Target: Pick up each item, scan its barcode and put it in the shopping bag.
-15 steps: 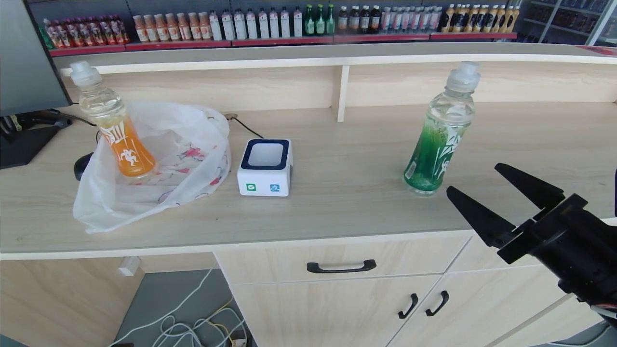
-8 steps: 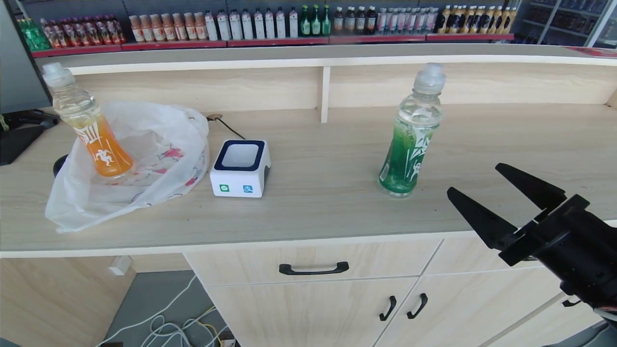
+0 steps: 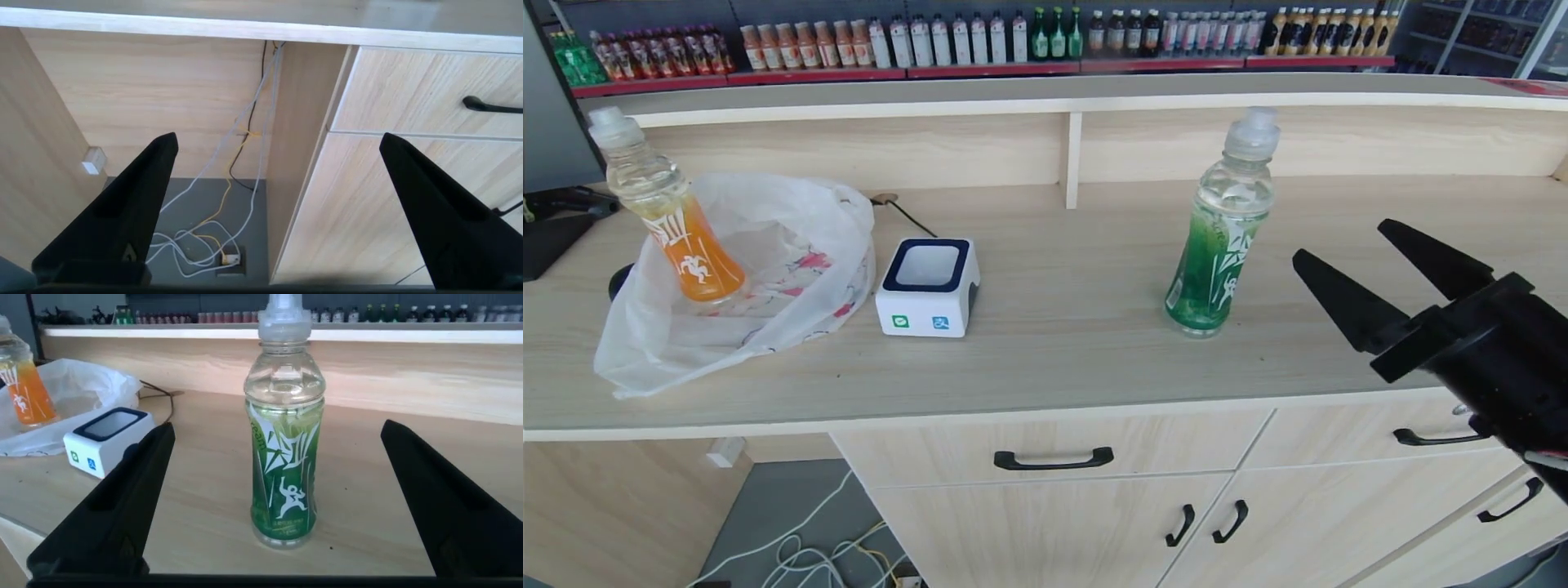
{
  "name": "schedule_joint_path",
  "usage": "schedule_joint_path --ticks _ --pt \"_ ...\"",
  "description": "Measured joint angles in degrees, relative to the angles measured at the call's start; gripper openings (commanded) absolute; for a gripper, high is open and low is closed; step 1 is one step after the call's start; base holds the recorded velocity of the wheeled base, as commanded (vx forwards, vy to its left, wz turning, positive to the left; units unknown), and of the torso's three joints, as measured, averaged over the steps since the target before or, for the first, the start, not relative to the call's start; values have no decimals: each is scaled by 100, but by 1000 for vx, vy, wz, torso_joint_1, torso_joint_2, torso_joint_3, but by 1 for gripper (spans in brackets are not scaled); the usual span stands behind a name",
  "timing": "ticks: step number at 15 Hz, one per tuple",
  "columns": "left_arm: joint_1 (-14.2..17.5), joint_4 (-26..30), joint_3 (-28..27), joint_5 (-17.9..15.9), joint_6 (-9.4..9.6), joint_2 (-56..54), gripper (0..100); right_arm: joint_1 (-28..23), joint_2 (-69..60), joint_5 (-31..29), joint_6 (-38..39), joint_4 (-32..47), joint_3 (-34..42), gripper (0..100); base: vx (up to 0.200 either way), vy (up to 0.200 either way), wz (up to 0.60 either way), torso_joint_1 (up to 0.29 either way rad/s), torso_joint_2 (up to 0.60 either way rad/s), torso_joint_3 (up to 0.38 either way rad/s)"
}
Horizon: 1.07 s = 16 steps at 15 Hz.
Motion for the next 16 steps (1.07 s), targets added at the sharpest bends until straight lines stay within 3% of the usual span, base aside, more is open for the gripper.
schedule_joint_path --ticks 6,16 --pt "5 4 0 0 0 0 100 -33 44 2 -73 1930 -1219 100 0 0 0 0 0 0" --pt "5 2 0 0 2 0 100 18 1163 -15 -197 1960 -2071 100 0 0 0 0 0 0"
